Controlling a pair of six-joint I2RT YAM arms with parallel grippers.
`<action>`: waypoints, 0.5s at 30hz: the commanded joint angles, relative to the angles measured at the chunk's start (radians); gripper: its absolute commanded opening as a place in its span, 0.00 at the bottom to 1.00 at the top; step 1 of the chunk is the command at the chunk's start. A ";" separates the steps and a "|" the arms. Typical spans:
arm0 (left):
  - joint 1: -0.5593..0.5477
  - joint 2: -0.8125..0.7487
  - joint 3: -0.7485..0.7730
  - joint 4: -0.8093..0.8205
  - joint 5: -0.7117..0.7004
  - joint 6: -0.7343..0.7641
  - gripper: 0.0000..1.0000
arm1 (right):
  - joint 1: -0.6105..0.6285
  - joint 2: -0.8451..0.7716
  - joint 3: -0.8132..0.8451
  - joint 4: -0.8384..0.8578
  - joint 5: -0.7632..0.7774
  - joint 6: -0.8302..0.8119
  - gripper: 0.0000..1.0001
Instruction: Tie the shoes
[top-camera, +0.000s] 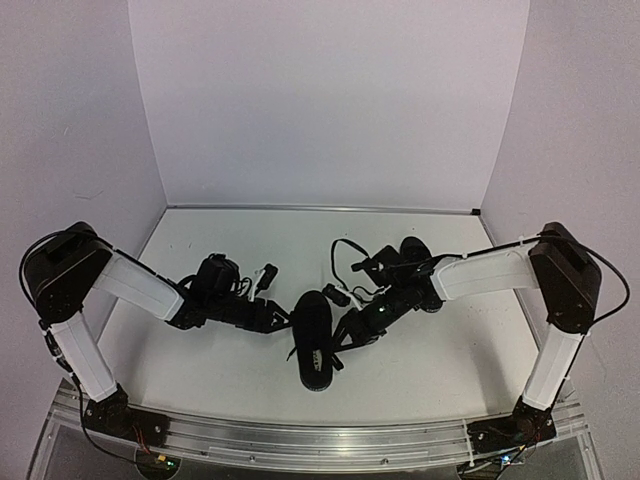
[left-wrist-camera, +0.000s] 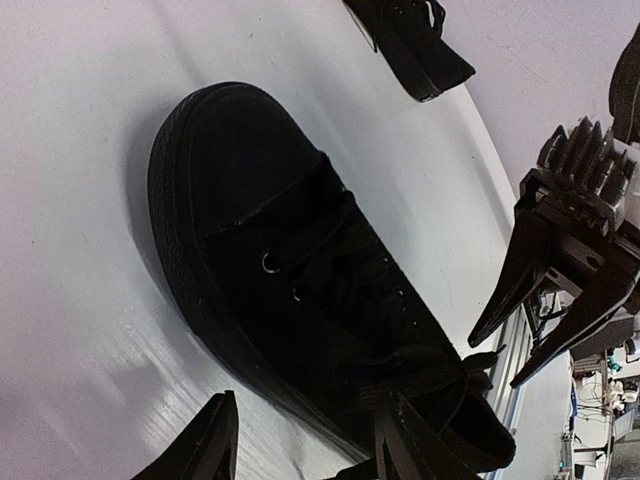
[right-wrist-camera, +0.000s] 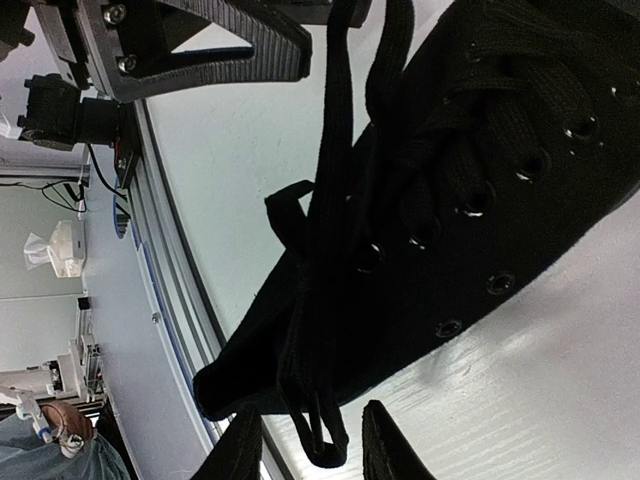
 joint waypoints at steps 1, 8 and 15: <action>0.005 -0.059 -0.034 0.079 -0.014 -0.031 0.51 | 0.011 0.017 0.050 0.025 -0.019 -0.011 0.30; 0.005 -0.039 -0.084 0.189 -0.007 -0.087 0.52 | 0.014 0.026 0.057 0.025 -0.018 -0.007 0.13; 0.005 0.055 -0.082 0.365 0.033 -0.172 0.49 | 0.014 0.017 0.049 0.025 -0.004 -0.002 0.08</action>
